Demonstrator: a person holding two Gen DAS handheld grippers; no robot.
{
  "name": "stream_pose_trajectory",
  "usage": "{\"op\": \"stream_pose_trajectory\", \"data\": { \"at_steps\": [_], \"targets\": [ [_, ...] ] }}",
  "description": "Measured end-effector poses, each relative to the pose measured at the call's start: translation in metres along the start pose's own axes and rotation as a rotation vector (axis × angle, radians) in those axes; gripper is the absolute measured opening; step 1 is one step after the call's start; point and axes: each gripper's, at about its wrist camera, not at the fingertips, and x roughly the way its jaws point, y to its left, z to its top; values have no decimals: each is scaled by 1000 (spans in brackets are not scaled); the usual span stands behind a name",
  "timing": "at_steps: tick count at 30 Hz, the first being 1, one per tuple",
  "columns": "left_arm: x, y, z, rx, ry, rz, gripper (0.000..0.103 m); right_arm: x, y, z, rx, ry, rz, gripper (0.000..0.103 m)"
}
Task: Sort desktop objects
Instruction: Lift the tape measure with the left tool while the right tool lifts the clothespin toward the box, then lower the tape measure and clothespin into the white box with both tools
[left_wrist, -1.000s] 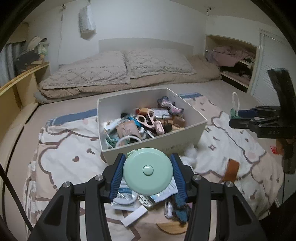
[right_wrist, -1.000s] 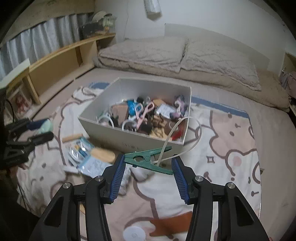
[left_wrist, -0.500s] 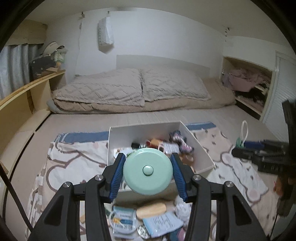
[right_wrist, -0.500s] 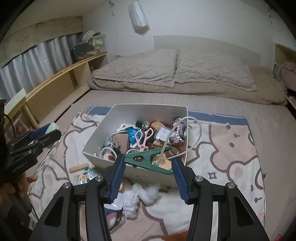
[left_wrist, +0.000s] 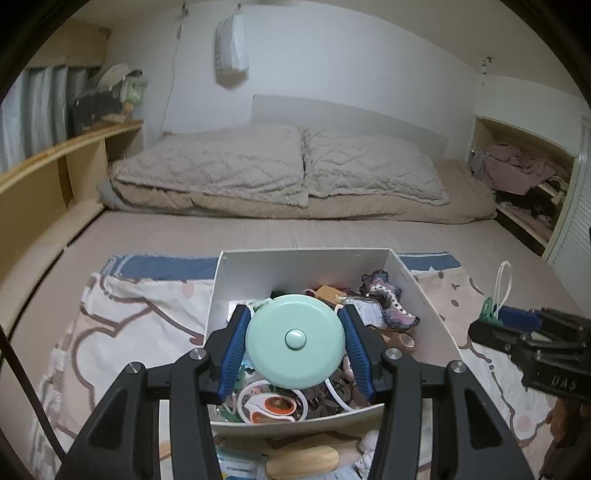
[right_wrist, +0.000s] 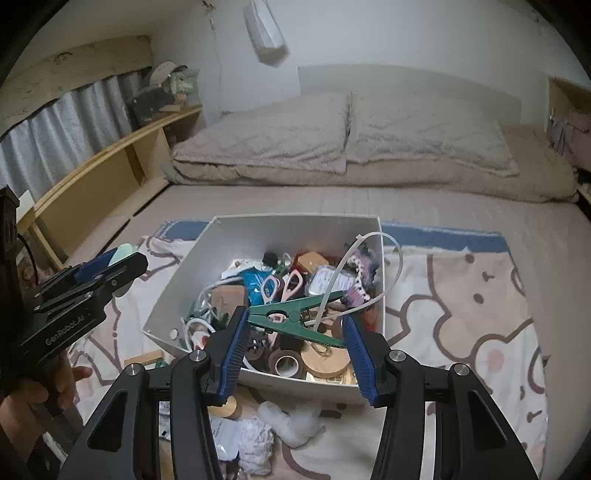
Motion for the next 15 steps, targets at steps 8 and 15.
{"op": "stream_pose_trajectory", "data": {
  "at_steps": [8,15],
  "targets": [
    [31,2,-1,16,19,-9,50,47,-3,1,36,91,9,52],
    [53,9,-4,11,45,11,50,81,2,-4,50,163,22,52]
  ]
}}
